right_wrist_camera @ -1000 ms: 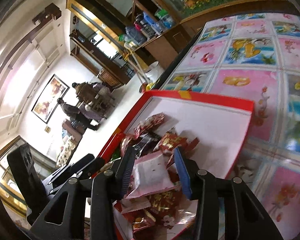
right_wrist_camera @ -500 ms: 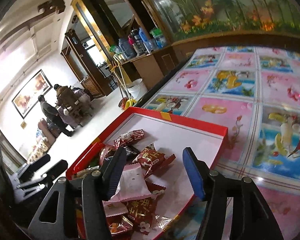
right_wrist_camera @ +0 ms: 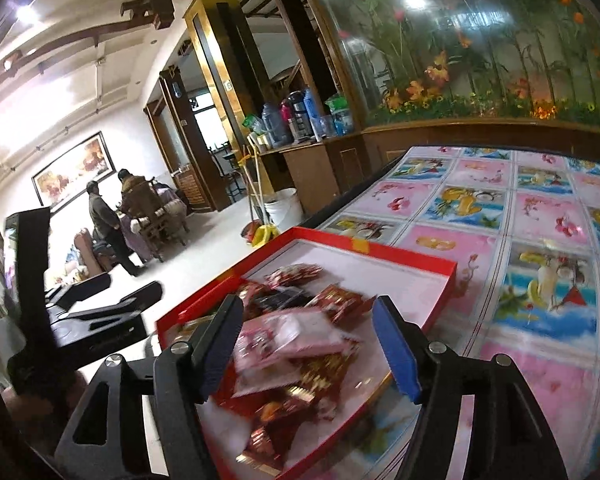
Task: Organize snacks
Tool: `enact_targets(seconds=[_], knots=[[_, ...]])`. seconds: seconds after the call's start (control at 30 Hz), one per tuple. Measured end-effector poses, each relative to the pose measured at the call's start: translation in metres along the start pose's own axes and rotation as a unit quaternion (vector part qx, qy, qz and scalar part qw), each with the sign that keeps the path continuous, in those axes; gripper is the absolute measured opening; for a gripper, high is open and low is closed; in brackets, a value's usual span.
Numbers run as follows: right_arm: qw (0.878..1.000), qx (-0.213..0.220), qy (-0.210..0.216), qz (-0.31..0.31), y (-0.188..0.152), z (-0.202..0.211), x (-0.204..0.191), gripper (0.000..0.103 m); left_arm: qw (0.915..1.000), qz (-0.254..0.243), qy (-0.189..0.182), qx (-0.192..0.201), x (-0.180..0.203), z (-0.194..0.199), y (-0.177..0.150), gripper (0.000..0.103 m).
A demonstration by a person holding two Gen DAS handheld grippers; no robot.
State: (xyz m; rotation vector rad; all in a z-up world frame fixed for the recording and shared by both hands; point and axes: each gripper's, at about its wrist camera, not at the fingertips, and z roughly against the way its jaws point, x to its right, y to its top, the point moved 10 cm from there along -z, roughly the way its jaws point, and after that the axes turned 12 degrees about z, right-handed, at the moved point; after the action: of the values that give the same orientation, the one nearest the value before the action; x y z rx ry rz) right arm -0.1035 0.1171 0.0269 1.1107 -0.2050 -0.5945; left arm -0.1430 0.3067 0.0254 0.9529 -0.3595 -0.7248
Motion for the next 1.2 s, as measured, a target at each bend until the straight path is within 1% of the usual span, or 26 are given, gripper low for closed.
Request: enact_targets(seconds=[0.17,0.27,0.4,0.5,0.67,0.8,1.0,1.2], knots=[[1.000,-0.001,0.001,0.030,-0.004,0.013,-0.024,0.070,0.9999,0.001,-0.013,0.010,0.001,0.013,0.005,0.086],[0.999,0.001,0.000,0.051,-0.003,0.018,-0.036,0.070,0.9995,0.009,-0.026,0.014,0.001,0.022,0.007,0.088],[0.998,0.008,0.000,0.062,0.000,0.025,-0.045,0.071,0.9990,0.016,-0.036,0.023,-0.001,0.034,0.010,0.090],[0.998,0.011,-0.002,0.059,0.002,0.026,-0.046,0.072,0.9986,0.022,-0.044,0.019,-0.003,0.040,0.008,0.091],[0.998,0.005,-0.002,0.061,-0.001,0.023,-0.052,0.073,0.9980,0.019,-0.057,0.021,-0.004,0.049,0.002,0.091],[0.998,-0.001,0.001,0.066,-0.007,0.020,-0.058,0.073,0.9978,0.013,-0.056,0.032,-0.008,0.054,0.000,0.091],[0.997,0.001,0.003,0.077,-0.008,0.019,-0.064,0.073,0.9977,0.010,-0.057,0.035,-0.010,0.054,-0.002,0.091],[0.998,0.000,0.002,0.070,-0.009,0.018,-0.062,0.073,0.9980,0.015,-0.044,0.043,-0.011,0.054,0.003,0.091]])
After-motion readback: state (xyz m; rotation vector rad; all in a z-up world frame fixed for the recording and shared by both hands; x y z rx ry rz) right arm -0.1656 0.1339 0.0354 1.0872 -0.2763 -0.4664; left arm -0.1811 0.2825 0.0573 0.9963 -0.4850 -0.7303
